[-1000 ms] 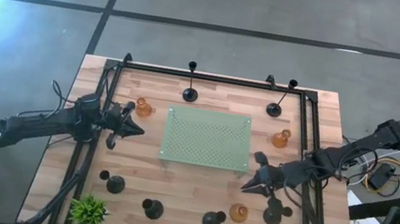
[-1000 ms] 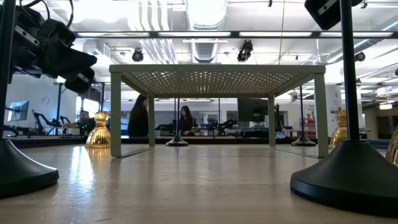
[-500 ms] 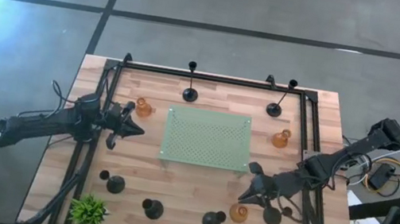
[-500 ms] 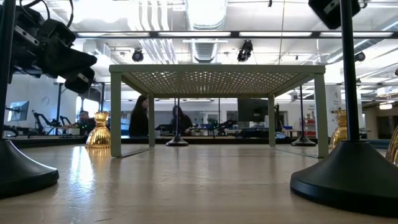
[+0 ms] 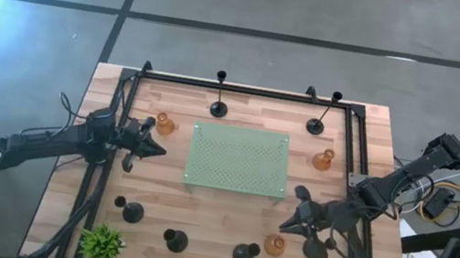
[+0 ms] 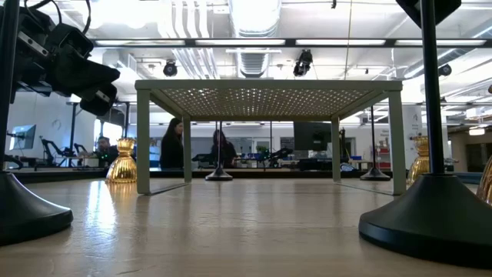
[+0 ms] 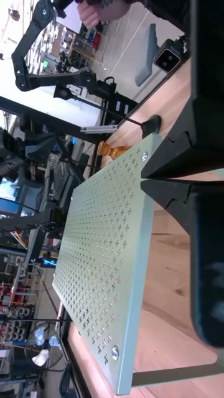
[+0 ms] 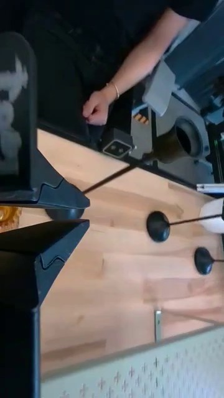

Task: Pick & Place candle stick holders
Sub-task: Put the black candle holder on the shelf

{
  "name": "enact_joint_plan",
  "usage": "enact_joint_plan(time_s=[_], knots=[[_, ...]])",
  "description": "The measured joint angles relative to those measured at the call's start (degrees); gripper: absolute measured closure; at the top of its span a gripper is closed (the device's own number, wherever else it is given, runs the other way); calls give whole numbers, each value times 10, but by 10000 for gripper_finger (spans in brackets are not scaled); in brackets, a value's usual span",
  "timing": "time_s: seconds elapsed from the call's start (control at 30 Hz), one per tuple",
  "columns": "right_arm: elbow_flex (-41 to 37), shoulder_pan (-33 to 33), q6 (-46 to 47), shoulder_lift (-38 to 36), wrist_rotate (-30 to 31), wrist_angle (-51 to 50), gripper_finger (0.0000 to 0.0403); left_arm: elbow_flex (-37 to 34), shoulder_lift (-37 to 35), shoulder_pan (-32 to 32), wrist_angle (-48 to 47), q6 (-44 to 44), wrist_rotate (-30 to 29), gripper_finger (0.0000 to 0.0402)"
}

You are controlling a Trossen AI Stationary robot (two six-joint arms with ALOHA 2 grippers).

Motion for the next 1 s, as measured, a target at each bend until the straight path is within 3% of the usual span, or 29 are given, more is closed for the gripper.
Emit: enact_joint_plan(time_s=[1.0], knots=[[0, 0, -7, 14, -3, 20, 369, 0, 0, 0, 0, 0, 0, 385]])
